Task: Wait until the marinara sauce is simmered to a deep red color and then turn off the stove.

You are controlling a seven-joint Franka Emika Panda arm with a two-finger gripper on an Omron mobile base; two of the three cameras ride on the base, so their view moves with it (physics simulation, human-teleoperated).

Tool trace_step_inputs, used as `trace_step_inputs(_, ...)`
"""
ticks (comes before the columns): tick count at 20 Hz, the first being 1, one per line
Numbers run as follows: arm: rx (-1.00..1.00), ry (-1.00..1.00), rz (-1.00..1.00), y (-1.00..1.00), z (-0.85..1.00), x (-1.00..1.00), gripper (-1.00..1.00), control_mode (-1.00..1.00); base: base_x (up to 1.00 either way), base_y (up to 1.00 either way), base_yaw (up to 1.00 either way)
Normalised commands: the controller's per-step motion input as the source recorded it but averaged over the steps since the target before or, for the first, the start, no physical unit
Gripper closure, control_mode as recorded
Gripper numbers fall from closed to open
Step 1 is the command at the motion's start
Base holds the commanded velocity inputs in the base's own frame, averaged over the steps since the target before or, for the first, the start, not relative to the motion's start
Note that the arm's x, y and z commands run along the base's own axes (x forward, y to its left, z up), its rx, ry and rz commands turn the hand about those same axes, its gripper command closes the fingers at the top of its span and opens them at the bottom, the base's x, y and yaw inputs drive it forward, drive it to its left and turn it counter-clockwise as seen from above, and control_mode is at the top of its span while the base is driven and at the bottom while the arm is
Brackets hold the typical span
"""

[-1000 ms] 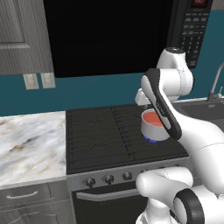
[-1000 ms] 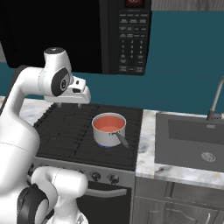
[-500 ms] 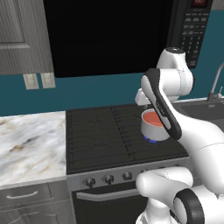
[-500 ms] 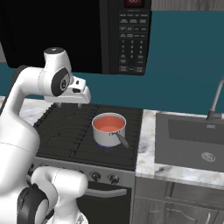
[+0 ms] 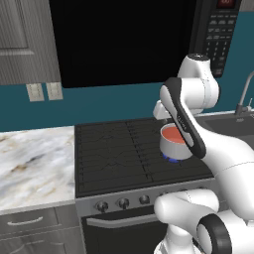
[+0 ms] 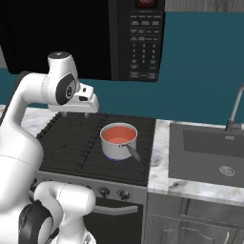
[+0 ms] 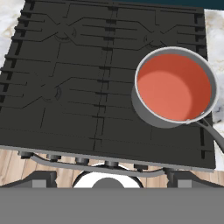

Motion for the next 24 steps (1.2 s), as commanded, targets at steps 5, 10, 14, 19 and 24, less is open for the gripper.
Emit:
trace_step_inputs(5, 0.00, 0.00, 0.00, 0.00, 0.00, 0.00, -1.00, -1.00, 0.00, 0.00, 0.00)
trace_step_inputs(10, 0.00, 0.00, 0.00, 0.00, 0.00, 0.00, -1.00, -1.00, 0.00, 0.00, 0.00)
trace_step_inputs(14, 0.00, 0.00, 0.00, 0.00, 0.00, 0.00, -1.00, -1.00, 0.00, 0.00, 0.00)
trace_step_inputs(19, 0.00, 0.00, 0.00, 0.00, 0.00, 0.00, -1.00, -1.00, 0.00, 0.00, 0.00)
trace_step_inputs(24, 0.00, 0.00, 0.00, 0.00, 0.00, 0.00, -1.00, -1.00, 0.00, 0.00, 0.00)
